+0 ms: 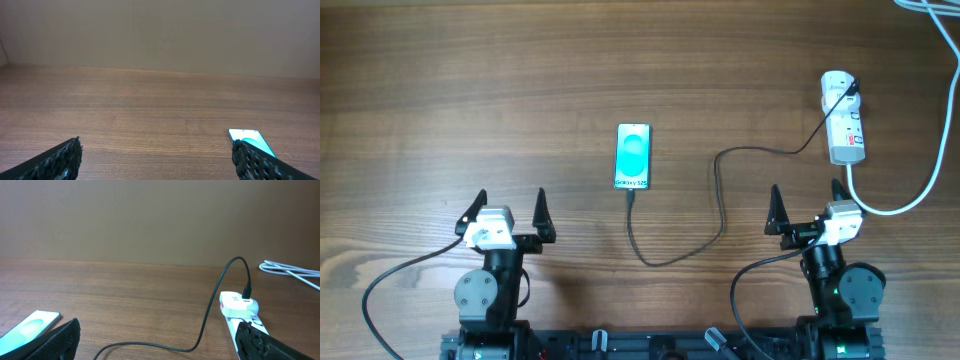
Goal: Plug charger to phone and switch on socket
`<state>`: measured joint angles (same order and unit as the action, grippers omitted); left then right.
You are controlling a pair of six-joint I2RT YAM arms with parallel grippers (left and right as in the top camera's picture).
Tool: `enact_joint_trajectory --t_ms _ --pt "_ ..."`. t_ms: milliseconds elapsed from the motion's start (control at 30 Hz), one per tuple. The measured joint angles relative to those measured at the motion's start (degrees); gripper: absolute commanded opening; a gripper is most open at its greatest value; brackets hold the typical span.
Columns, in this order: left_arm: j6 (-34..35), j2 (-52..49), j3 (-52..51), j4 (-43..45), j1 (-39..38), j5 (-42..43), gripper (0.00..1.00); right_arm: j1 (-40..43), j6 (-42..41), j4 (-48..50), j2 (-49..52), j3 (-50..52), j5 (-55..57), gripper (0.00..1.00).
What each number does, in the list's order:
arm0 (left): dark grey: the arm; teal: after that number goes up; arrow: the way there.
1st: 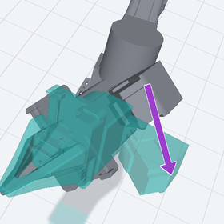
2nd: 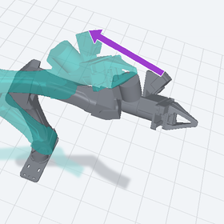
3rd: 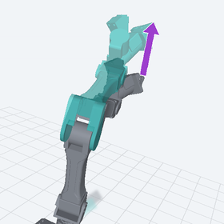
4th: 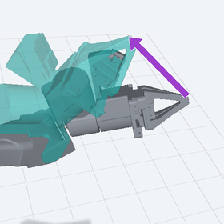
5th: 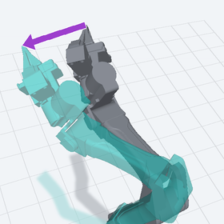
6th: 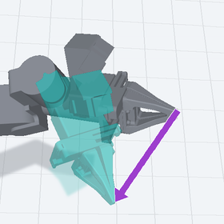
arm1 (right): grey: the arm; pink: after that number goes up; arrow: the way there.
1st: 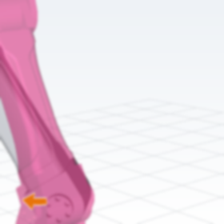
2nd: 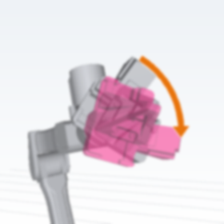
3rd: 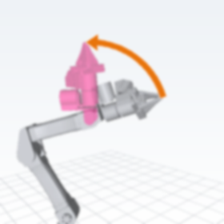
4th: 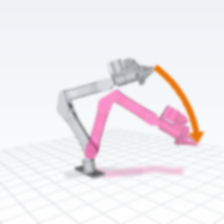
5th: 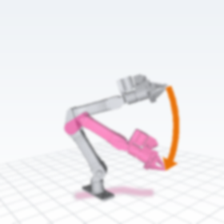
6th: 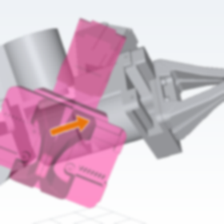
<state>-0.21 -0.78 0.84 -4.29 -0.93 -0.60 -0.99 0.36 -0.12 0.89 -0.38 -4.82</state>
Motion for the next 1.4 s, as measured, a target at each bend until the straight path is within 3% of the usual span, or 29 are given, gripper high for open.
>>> enact_joint_trajectory --t_ms 1400 --pt "-1.2 0.0 0.0 0.0 0.6 0.5 1.00 0.0 0.0 0.0 0.0 0.0 0.0 1.00"
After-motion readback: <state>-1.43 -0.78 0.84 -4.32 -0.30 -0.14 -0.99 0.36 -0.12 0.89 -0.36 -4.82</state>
